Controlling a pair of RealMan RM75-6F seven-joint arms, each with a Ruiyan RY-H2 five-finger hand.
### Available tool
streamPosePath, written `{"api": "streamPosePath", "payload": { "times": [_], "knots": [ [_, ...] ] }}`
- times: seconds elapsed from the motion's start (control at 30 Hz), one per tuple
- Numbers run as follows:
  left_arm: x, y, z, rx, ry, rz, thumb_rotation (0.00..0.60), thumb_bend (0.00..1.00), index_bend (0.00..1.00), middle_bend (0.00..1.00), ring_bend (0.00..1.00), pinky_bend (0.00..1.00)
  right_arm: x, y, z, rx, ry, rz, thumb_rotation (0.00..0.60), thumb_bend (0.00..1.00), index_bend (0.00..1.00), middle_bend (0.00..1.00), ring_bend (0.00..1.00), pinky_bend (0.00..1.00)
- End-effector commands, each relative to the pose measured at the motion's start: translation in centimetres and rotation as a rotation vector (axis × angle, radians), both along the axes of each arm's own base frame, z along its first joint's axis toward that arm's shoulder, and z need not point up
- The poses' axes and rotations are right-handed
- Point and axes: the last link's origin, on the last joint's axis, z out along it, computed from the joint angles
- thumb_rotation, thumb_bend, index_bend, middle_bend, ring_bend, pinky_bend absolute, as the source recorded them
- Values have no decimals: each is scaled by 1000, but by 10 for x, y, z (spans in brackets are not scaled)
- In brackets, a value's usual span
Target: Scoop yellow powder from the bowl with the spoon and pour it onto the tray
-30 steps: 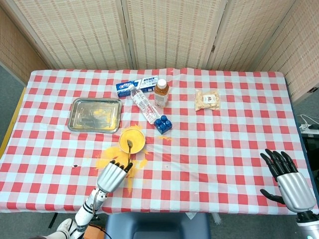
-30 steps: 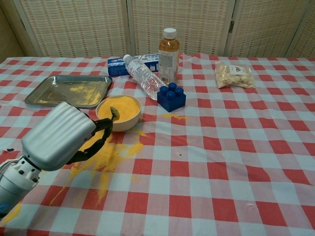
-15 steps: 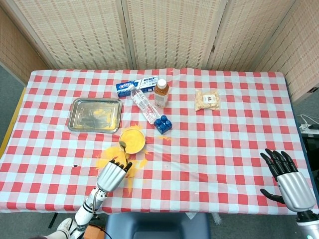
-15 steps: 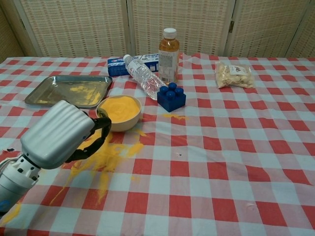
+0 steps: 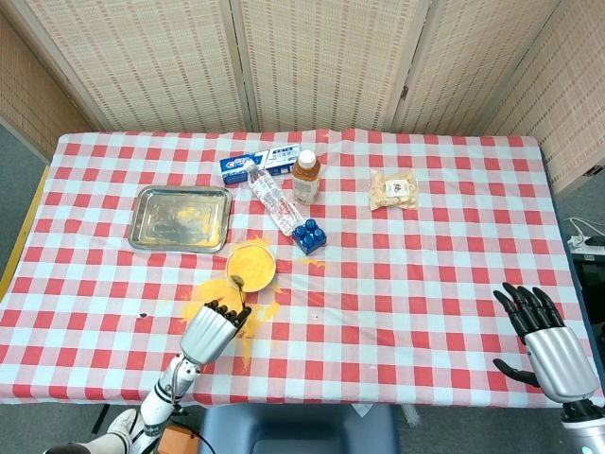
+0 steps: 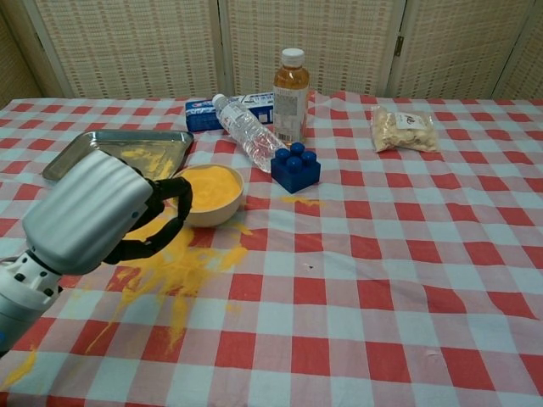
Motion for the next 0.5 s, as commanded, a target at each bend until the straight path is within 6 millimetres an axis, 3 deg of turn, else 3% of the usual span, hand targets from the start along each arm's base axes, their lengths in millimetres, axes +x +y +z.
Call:
{"api": "streamPosePath", "payload": {
  "times": [0.03, 0.27, 0.5],
  "knots": [
    [8, 9, 7, -39, -106, 3, 600, 641, 827, 1000, 1000, 1000, 0, 0, 0, -1, 1, -1, 600, 0, 0, 0, 0, 0],
    [23, 34, 24, -50, -251, -4, 600, 632, 838, 1000, 1000, 1000, -2, -3, 0, -11, 5, -14, 600, 0, 0, 0, 0, 0],
    [31, 50, 26, -93, -320, 52, 600, 631, 842, 1000, 1000, 1000, -4, -7, -1, -13, 10, -33, 600, 0, 0, 0, 0, 0]
  ]
}}
